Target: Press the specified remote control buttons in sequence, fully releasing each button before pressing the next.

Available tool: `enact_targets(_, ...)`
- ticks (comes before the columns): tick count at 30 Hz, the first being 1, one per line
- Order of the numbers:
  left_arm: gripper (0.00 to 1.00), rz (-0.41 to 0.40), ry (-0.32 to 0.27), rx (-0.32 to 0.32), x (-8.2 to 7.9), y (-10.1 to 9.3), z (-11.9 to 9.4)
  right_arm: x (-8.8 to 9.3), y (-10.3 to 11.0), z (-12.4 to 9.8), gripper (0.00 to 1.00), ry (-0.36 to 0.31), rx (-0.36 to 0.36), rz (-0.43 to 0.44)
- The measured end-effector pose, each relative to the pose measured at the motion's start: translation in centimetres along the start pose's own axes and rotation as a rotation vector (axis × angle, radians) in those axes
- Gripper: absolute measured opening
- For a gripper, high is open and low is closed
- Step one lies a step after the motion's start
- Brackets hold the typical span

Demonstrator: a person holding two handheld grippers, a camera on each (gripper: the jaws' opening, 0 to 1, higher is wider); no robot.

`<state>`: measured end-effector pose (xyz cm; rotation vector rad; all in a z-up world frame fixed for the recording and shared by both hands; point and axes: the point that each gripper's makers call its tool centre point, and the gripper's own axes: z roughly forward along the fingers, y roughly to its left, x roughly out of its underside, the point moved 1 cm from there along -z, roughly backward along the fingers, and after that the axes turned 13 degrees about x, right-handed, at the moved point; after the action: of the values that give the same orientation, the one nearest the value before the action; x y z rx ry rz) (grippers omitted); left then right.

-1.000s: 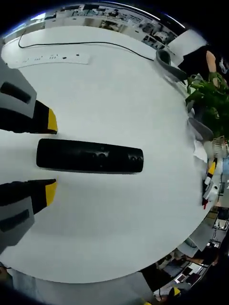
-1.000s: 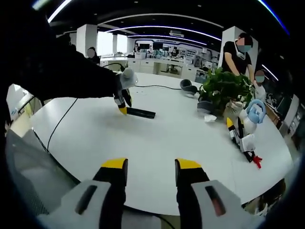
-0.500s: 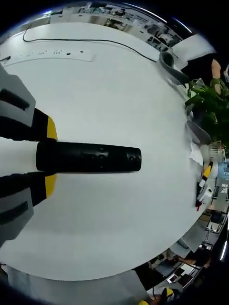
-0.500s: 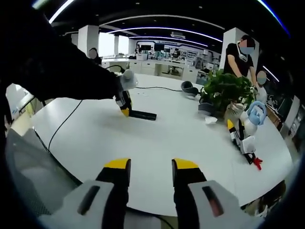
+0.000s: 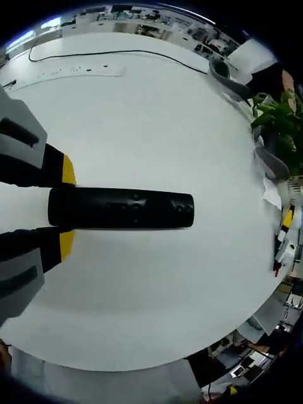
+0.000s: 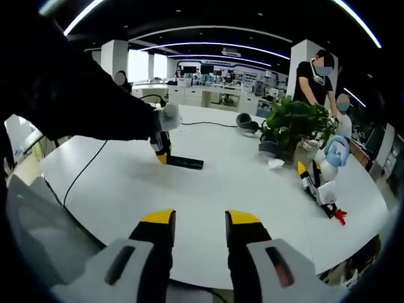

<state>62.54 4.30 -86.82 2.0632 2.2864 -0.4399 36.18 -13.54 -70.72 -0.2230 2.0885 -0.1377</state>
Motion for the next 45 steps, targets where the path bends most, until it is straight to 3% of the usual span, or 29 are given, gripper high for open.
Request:
enact_targets(15, 0.23, -0.043, -0.039, -0.011, 0.4, -3.1, 0.7, -0.3, 0.0, -0.2, 0.32, -0.022, -0.001, 0.012)
enact_targets(38, 0.23, -0.011, 0.041, 0.003, 0.9, -8.9, 1.7, -0.5, -1.0, -0.4, 0.26, -0.036, 0.029, 0.053)
enact_targets(45, 0.23, -0.034, 0.023, 0.001, 1.1, -9.4, 1.8, -0.5, -1.1, -0.5, 0.23, -0.039, 0.034, 0.048)
